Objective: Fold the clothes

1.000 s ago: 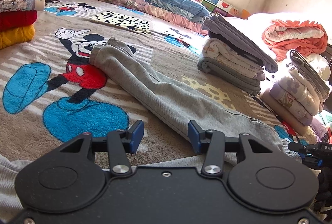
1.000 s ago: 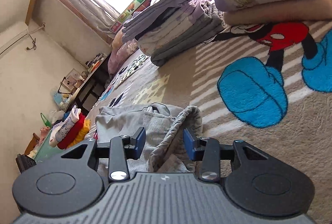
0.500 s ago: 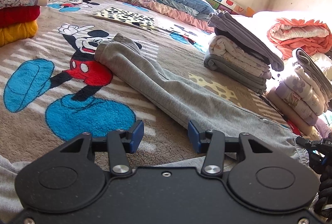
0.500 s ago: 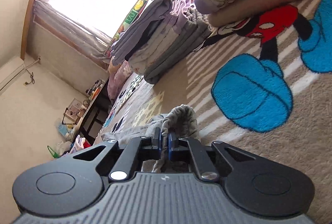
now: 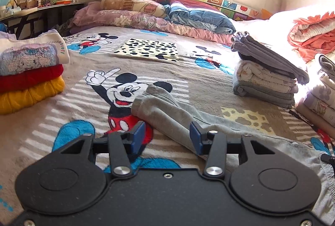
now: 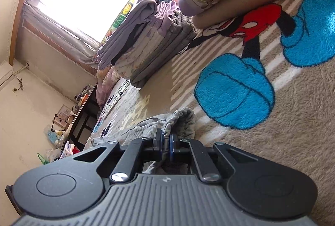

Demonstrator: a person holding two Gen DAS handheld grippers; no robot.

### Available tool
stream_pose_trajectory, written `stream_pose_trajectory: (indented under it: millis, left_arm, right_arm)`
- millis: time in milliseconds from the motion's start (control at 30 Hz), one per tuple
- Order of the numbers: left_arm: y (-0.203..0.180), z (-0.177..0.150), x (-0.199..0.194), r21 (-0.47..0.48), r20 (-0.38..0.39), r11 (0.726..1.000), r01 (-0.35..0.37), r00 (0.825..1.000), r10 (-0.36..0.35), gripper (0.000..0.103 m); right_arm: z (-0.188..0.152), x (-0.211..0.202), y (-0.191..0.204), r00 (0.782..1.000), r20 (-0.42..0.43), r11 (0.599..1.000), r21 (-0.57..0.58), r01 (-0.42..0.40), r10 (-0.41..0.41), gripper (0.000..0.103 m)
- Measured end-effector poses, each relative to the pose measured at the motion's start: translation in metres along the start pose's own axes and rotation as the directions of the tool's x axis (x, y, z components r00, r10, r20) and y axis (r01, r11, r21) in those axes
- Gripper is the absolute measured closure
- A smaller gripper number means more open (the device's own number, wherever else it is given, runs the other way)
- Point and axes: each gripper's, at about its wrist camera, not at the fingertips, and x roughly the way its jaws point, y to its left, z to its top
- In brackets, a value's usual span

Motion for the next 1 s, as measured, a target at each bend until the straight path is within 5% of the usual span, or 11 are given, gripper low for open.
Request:
stream_pose_trajectory:
  millis: [100, 367, 700, 800, 1000]
  left_arm:
    - [0.015, 0.020, 0.038, 0.093, -0.050, 0.995, -0.022, 0.998, 0.027, 0.068]
    - [0.017, 0.051, 0.105, 0.259, -0.157, 0.964, 0.056, 0.987, -0.015, 0.068]
    - [0.006, 0.039, 0.157, 0.365, -0.298, 0.923, 0.121, 0.955, -0.008, 0.070]
    - [0.000, 0.037, 0.159, 0.388, -0.284, 0.915, 0.109, 0.959, 0.006, 0.094]
    - [0.000, 0.058, 0.134, 0.311, -0.149, 0.947, 0.084, 0.988, -0.039, 0.100]
  right_arm:
    - [0.000, -0.001, 0.000, 1.000, 0.012, 1.000, 0.004, -0.005, 0.005, 0.095]
    - [0.000, 0.001, -0.004, 1.000, 0.008, 0.999, 0.031, -0.015, 0.015, 0.095]
    - [0.000, 0.005, -0.007, 1.000, 0.000, 0.999, 0.040, -0.020, 0.020, 0.095]
    - [0.000, 0.006, -0.007, 1.000, -0.002, 0.999, 0.039, -0.020, 0.020, 0.095]
    - [-0.001, 0.002, -0.005, 1.000, 0.016, 0.999, 0.032, -0.022, 0.021, 0.095]
